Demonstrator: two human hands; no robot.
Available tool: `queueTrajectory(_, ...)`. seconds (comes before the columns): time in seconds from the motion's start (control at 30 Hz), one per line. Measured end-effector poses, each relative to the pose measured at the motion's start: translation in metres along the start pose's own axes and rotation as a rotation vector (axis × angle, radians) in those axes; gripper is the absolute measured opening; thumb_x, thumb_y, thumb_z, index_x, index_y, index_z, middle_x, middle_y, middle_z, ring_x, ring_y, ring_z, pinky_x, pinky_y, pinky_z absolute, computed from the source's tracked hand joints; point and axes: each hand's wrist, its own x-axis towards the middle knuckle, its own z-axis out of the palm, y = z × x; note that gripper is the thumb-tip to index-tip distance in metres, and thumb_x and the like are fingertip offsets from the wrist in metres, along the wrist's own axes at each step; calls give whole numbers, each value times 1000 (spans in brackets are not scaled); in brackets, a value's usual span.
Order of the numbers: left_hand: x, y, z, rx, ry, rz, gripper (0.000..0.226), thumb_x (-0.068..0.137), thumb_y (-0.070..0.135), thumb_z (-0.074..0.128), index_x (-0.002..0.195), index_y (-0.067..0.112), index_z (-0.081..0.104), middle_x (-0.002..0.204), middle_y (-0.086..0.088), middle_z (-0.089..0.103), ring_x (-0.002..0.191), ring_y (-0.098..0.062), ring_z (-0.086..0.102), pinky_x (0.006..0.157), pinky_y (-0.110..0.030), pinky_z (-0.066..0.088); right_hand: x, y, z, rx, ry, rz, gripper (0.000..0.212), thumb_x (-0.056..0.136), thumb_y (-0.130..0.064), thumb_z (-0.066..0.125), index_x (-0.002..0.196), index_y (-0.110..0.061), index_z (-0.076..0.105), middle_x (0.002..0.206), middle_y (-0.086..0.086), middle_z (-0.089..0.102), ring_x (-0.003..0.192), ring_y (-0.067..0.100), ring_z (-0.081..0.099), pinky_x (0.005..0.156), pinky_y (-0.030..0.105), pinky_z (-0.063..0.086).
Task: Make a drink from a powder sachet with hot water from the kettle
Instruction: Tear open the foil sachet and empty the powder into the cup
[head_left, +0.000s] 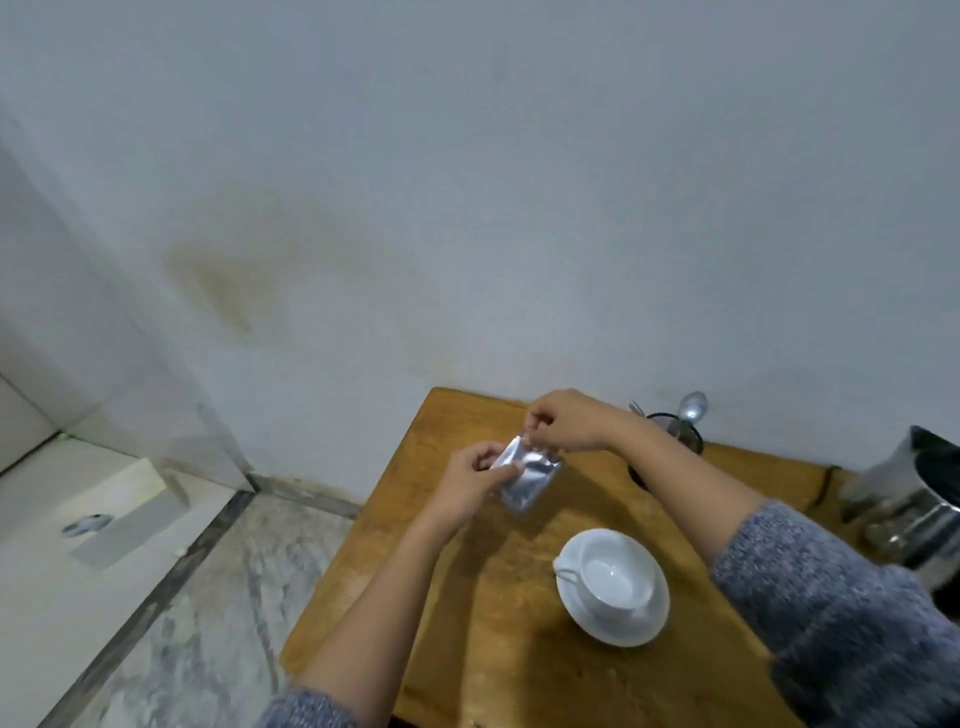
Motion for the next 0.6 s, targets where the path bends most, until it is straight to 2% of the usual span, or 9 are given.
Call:
queueTrajectory(0.1, 10, 43, -1, -15, -13, 83, 20, 84, 8, 62, 103, 2, 66, 86, -3, 65, 72, -6, 61, 68, -19, 48, -21, -10, -35, 38, 145, -47, 10, 86, -6, 56, 85, -11, 63, 74, 3, 63, 60, 14, 61, 58, 19, 48)
queueTrajectory(0.17, 15, 68, 1, -1, -13, 131, 20, 84, 10, 62, 103, 6, 66, 92, -5, 66, 80, -14, 61, 72, -23, 49, -35, -16, -54, 70, 243, -68, 9, 85, -4, 57, 87, -11, 63, 73, 4, 64, 58, 14, 61, 65, 29, 52)
queueTrajectory(0.23, 21, 90, 3, -9, -33, 190, 15, 82, 12, 64, 97, 10, 68, 91, -5, 66, 82, -17, 60, 72, -26, 48, -48, -20, -70, 95, 314, -88, 9, 83, -4, 58, 84, -11, 62, 73, 6, 65, 57, 14, 61, 66, 32, 53)
queueTrajectory(0.33, 25, 114, 7, -31, -84, 264, 9, 86, 19, 62, 89, 15, 69, 84, 0, 67, 76, -10, 60, 66, -14, 47, -63, -23, -87, 120, 396, -131, 4, 84, -6, 61, 80, -9, 62, 79, 6, 64, 59, 18, 63, 62, 34, 53)
queueTrajectory(0.43, 28, 129, 13, -73, -88, 326, 12, 87, 22, 60, 86, 15, 71, 84, 2, 69, 78, -6, 60, 69, -9, 46, -71, -22, -97, 129, 456, -139, 5, 84, -8, 61, 80, -12, 62, 76, 2, 62, 60, 19, 63, 65, 43, 56)
queueTrajectory(0.5, 30, 133, 18, -86, -66, 350, 8, 86, 20, 63, 84, 17, 70, 85, 3, 69, 82, -8, 61, 74, -13, 47, -75, -21, -100, 145, 482, -138, 10, 83, -4, 57, 81, -13, 63, 71, 0, 61, 58, 19, 62, 64, 40, 55)
queueTrajectory(0.6, 35, 135, 24, -90, -34, 355, 8, 83, 15, 66, 79, 21, 69, 83, 5, 68, 84, -12, 61, 77, -21, 47, -79, -20, -99, 170, 518, -122, 12, 82, -1, 56, 84, -8, 65, 73, 4, 62, 59, 20, 62, 60, 29, 55)
